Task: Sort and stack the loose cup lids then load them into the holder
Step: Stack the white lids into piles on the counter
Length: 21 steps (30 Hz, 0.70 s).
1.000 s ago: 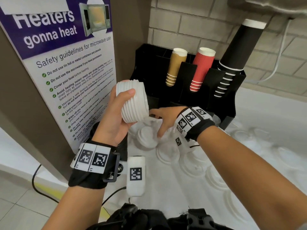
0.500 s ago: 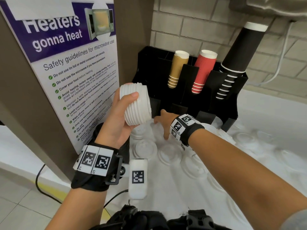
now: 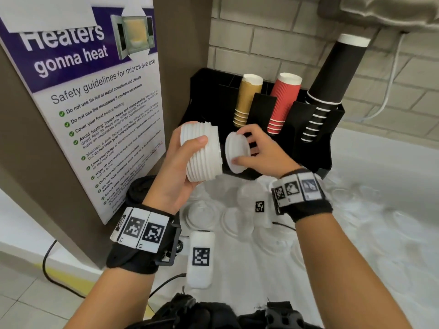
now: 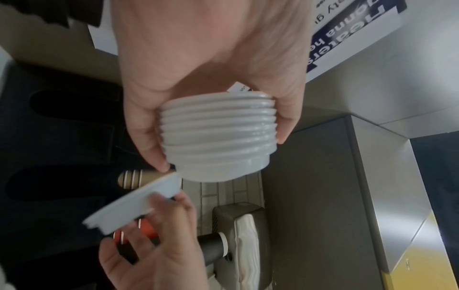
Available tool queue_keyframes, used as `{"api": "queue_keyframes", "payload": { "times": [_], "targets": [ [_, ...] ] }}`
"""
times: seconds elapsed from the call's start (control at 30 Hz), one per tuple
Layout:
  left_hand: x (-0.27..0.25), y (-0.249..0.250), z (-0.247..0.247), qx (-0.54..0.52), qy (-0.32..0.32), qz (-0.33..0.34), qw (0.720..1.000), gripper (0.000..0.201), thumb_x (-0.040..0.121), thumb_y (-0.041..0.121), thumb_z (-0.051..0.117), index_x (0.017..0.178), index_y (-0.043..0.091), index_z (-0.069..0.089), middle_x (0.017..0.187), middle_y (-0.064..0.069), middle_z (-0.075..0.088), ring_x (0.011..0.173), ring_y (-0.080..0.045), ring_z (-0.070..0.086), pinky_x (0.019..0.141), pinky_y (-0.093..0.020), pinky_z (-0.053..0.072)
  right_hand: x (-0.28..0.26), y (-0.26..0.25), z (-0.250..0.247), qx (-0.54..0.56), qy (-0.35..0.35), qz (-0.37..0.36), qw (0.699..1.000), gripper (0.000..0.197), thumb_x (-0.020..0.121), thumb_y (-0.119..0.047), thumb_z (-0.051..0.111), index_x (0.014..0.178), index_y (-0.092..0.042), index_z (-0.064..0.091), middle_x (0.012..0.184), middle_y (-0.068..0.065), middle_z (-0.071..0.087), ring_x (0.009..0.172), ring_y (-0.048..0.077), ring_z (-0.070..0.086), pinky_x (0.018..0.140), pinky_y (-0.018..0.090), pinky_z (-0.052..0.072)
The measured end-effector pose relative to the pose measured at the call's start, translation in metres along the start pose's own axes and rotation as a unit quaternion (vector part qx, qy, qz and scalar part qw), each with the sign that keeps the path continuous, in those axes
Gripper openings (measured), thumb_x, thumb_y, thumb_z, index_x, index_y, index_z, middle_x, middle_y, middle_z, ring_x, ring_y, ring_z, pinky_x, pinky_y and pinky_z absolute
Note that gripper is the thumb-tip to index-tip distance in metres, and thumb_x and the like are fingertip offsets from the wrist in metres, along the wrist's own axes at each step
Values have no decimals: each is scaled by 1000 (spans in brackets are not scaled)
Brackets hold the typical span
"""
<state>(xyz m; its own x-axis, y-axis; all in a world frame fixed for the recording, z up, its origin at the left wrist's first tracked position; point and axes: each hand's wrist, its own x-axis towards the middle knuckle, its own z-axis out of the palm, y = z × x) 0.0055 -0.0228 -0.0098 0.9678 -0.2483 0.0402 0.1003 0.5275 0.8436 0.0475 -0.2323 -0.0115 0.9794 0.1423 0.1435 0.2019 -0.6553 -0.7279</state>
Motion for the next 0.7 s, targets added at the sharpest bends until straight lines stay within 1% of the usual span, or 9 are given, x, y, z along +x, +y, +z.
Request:
{"api": "queue_keyframes", "payload": {
  "times": [0.03,0.07,0.17,0.23,0.3,0.4,0.47,0.57,0.7],
  "targets": [
    [1,-4,2,2,-3,-2,1000,65,70,35,69,132,26,50,115,0,61,98,-13,64,63,-28,55,-12,0,-3,71,32,11,997,56,75,-25,78,119,-35,45,111,-2,53,94,19,62,68,23,55],
    [2,-7,4,3,-5,-6,1000,59,73,34,66,129,27,51,114,1,61,98,-13,63,64,-28,55,-25,0,-4,140,52,21,989,55,77,-26,78,119,-38,45,111,-3,55,90,18,65,67,23,56],
    [4,-20,9,6,-13,-22,1000,53,74,32,63,126,29,50,115,1,60,101,-17,61,71,-33,53,-57,-1,4,287,65,26,955,56,75,-34,76,122,-45,47,116,5,59,98,19,67,78,34,58],
    [4,-30,14,12,-19,-31,999,55,75,33,63,128,29,49,116,1,60,104,-18,60,73,-36,52,-73,-3,8,334,54,16,941,57,73,-37,74,125,-40,49,118,11,59,101,20,67,79,35,57],
    [4,-37,17,11,-18,-33,999,53,74,33,64,126,30,50,115,1,61,104,-19,60,68,-34,54,-82,-4,15,350,43,11,936,58,73,-34,74,126,-35,49,119,12,58,100,21,66,78,34,56],
    [6,-45,21,4,-19,-32,999,51,74,32,65,123,29,51,117,-2,61,104,-21,61,65,-32,54,-90,-7,21,336,49,15,941,55,76,-26,74,125,-33,49,120,8,57,100,25,65,77,32,56],
    [7,-48,22,8,-27,-40,999,54,70,33,68,122,31,53,117,-2,61,105,-22,61,64,-33,54,-93,-9,20,333,57,18,941,55,77,-24,73,126,-33,50,122,9,56,105,29,63,81,39,57],
    [7,-50,19,24,-50,-64,996,55,67,36,70,119,35,55,117,0,62,106,-23,61,62,-33,54,-96,-11,14,321,61,18,945,59,72,-31,73,127,-37,51,124,6,58,109,28,61,87,49,55],
    [7,-52,21,35,-73,-75,994,59,60,41,73,116,38,58,118,0,63,105,-21,63,62,-33,55,-99,-13,9,282,59,5,958,59,75,-26,71,130,-36,51,124,-1,59,111,21,60,94,50,51]
  ]
}}
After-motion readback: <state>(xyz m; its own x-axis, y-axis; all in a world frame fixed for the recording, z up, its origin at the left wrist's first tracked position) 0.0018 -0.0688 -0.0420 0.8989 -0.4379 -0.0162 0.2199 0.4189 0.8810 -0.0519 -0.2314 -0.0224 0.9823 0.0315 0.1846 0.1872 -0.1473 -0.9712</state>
